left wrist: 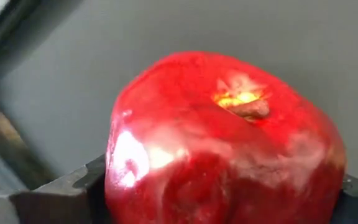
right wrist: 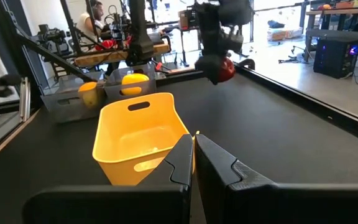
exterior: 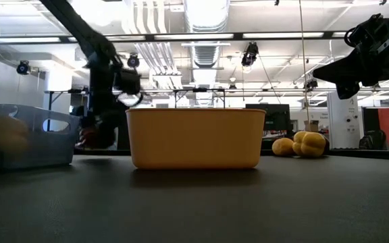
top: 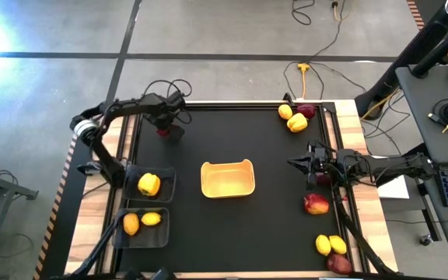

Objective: Sort produce into baskets
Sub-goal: Put the red apple into the yellow bin

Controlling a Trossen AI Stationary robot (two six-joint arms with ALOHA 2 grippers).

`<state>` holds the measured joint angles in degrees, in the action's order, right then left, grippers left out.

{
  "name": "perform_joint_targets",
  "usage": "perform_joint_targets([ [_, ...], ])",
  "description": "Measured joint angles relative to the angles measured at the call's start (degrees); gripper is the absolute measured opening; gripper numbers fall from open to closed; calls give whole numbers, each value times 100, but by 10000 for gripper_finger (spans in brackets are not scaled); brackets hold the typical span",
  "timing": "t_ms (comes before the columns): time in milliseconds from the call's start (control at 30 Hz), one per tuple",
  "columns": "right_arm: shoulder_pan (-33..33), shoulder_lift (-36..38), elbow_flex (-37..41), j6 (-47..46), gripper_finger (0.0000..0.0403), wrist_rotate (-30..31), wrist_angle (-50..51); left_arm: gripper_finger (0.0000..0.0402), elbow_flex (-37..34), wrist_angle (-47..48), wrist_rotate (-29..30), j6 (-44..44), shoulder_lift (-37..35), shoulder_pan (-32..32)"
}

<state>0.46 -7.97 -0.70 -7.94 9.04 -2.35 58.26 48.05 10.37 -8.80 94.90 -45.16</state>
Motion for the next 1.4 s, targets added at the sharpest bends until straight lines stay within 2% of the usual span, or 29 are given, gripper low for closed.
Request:
perform_joint_targets([
  [100,1,0,2,2,9,0,0,302,0,5,-716,-284,-464,386],
  [200,1,0,1,1,9,0,0,302,6,-131,-943,-496,-982,1093],
  [300,-2,0,1,2,9,0,0,302,6,-369,-918,-765,-1379,1942],
  [433,1,0,1,-1,9,0,0,302,6,-1292,-896,-933,-1680,3160],
  [567,-1,0,1,-1,9,0,0,302,4,-2538,-656,-831,-1628,4182],
  [700,-1,0,2,2,9,0,2,302,-166,-3535,-185,-646,-1308,4824],
  [833,-2,-4,0,1,9,0,0,302,-412,-4542,374,-633,-837,5098],
  [1000,-2,-2,1,-1,9,0,0,302,-720,-5702,429,-884,-155,5099],
  [1200,0,-2,2,0,9,0,0,302,-733,-6277,570,-978,521,5083],
  [1400,-2,-2,1,2,9,22,-41,302,-732,-6728,820,-1212,794,4853],
])
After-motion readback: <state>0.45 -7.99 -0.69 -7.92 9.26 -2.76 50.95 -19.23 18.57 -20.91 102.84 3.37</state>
